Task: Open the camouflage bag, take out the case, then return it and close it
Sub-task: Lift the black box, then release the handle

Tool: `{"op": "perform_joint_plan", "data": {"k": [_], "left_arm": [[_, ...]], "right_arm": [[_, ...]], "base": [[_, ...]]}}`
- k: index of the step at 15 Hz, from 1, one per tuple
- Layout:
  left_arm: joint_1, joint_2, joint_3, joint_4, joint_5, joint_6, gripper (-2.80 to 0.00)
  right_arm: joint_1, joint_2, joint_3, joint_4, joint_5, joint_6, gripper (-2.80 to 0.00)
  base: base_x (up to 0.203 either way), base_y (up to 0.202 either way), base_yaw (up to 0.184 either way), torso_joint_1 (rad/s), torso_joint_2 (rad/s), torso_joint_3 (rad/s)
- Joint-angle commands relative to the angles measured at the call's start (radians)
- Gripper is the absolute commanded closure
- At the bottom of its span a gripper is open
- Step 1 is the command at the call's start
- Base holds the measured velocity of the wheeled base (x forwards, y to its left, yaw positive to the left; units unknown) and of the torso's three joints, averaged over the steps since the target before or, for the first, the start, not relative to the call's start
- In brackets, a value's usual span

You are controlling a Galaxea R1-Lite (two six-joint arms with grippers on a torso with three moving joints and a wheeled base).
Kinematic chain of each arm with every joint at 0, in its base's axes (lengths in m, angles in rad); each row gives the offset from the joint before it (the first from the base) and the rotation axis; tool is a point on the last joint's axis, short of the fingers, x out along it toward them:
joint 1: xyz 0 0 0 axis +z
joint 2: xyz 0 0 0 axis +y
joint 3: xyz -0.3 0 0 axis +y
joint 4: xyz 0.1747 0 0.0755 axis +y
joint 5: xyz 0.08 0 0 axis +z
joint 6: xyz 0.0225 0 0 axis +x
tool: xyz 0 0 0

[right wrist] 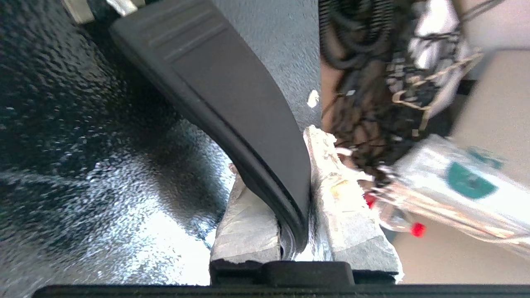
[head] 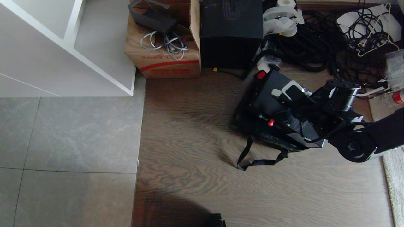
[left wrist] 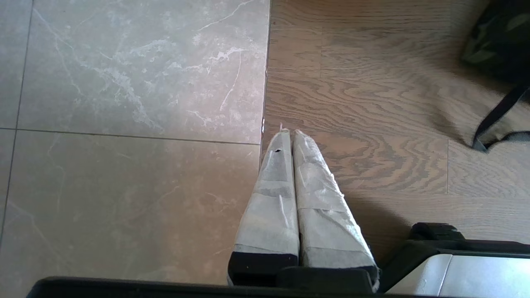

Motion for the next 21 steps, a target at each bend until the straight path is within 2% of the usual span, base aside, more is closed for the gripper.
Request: {"op": "perform_joint_plan", "data": {"k": [1,6,14,18,21], "left_arm": [[0.0,0.002,-0.001,0.0,0.0,0.0,0.0],[0.0,0.002,0.0,0.0,0.0,0.0,0.0],[0.0,0.002,0.0,0.0,0.0,0.0,0.0],[0.0,0.002,0.0,0.0,0.0,0.0,0.0],[0.0,0.002,0.0,0.0,0.0,0.0,0.0]], "right_arm": [[-0.001,-0.051,0.001,-0.006,-0.003,-0.014,0.0],[0.0,-0.092,-0.007,0.058,-0.037,-0.012,0.0],[-0.013,-0.155,-0.005,0.073,-0.082,-0.013,0.0],[-0.08,-0.176,-0.023,0.092,-0.112,-0.013,0.0],[-0.16,-0.18,-0.063,0.141,-0.115,-0.013,0.0]], "base": [[0.0,0.0,0.0,0.0,0.0,0.0],[0.0,0.0,0.0,0.0,0.0,0.0],[0.0,0.0,0.0,0.0,0.0,0.0],[0.0,0.0,0.0,0.0,0.0,0.0],[0.0,0.0,0.0,0.0,0.0,0.0]]}}
